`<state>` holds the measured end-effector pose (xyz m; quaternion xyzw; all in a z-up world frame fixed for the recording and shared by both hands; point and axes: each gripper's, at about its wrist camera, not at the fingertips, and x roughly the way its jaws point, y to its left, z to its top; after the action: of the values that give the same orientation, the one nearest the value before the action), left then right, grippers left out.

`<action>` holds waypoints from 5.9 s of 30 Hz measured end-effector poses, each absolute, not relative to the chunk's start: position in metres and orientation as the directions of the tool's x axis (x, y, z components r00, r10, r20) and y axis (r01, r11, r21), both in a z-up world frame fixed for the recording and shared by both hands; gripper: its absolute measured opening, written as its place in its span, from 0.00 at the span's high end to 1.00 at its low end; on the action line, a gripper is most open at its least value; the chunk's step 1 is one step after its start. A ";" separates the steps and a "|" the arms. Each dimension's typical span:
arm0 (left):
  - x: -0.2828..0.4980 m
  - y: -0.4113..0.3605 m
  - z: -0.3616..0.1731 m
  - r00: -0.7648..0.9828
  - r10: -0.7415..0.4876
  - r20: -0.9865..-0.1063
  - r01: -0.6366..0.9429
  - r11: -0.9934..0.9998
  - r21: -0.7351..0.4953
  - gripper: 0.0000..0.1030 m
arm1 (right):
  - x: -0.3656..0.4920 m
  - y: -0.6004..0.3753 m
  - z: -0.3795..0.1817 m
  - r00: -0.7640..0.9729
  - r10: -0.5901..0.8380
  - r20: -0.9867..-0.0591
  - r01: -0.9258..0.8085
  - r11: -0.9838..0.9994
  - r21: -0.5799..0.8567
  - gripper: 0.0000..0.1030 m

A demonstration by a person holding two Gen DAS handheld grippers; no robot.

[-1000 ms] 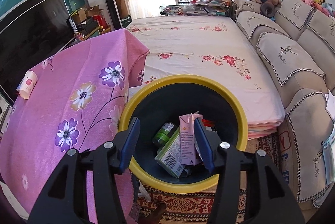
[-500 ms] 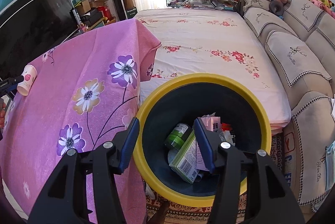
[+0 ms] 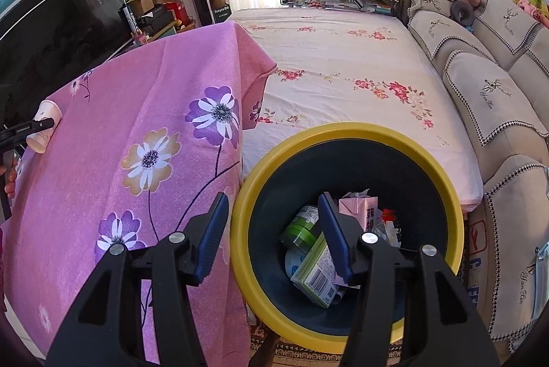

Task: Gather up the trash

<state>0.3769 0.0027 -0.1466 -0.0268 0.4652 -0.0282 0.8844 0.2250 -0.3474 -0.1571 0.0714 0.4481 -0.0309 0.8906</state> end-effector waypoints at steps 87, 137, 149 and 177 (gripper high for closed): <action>-0.040 -0.008 -0.001 0.868 -0.064 -0.493 0.053 0.998 -0.035 0.05 | 0.000 -0.265 -0.029 0.888 -0.015 -0.460 0.027 0.999 0.018 0.06; -0.031 -0.017 0.009 0.866 -0.047 -0.498 0.035 0.999 -0.034 0.05 | 0.014 -0.263 -0.041 0.873 -0.008 -0.487 0.036 0.998 0.049 0.06; -0.027 -0.016 0.004 0.863 -0.043 -0.504 0.034 0.999 -0.028 0.05 | 0.014 -0.265 -0.044 0.871 -0.003 -0.491 0.035 0.998 0.055 0.06; -0.022 -0.018 -0.002 0.859 -0.037 -0.510 0.033 0.999 -0.015 0.05 | 0.016 -0.266 -0.047 0.869 0.000 -0.495 0.032 0.998 0.057 0.06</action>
<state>-0.0219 -0.0183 -0.0020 -0.0029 0.2644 -0.0182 0.9642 0.0157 -0.2655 -0.0467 0.0316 0.2559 -0.0082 0.9661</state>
